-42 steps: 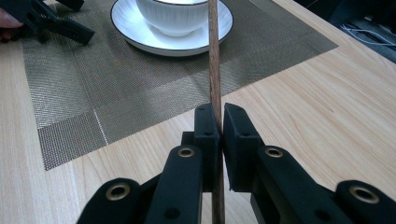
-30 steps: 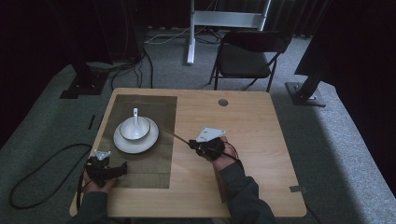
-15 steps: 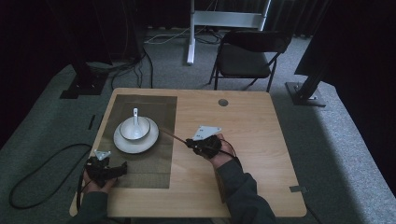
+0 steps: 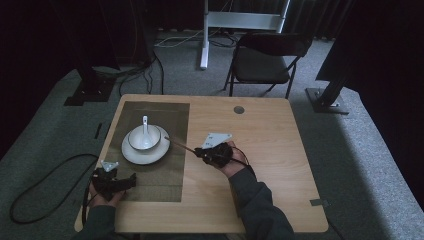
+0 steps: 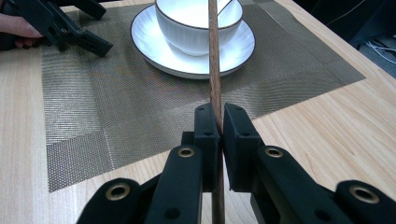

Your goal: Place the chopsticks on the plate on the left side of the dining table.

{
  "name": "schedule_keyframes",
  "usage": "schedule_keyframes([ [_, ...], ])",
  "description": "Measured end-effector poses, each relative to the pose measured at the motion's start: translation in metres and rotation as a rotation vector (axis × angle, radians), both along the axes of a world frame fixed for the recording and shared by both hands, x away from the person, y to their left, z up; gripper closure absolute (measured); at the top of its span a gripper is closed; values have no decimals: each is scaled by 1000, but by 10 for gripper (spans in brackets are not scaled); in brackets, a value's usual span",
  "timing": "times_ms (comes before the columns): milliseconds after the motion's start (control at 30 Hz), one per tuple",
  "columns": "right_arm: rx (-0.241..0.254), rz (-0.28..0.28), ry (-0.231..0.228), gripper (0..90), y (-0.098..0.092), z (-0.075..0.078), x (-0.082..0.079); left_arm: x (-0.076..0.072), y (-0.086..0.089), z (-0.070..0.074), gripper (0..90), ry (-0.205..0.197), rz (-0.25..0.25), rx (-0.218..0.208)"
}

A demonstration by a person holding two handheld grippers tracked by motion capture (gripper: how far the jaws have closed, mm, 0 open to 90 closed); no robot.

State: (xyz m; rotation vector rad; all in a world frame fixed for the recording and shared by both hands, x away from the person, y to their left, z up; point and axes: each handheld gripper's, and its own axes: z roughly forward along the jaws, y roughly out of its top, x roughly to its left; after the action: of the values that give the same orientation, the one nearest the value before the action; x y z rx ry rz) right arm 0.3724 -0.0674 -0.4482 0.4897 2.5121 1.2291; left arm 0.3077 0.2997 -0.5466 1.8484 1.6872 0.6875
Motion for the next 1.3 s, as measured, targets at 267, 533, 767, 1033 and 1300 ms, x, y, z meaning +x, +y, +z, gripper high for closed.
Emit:
schedule_keyframes([
  [267, 0, 22, -14, 847, 7, 2, -1, 0, 0, 0, 1, 0, 0, 0],
  [533, -3, 52, -10, 847, 18, 3, 0, 0, 0, 0, 1, 0, 0, 0],
  [767, -18, 70, -9, 847, 26, 1, 2, 0, 0, 0, 1, 0, 0, 0],
  [1033, -29, 81, -8, 847, 31, 2, 8, 0, 0, 0, 1, 0, 0, 0],
  [1300, -45, 103, -20, 847, 39, 5, 11, 0, 0, 0, 1, 1, 0, 0],
])
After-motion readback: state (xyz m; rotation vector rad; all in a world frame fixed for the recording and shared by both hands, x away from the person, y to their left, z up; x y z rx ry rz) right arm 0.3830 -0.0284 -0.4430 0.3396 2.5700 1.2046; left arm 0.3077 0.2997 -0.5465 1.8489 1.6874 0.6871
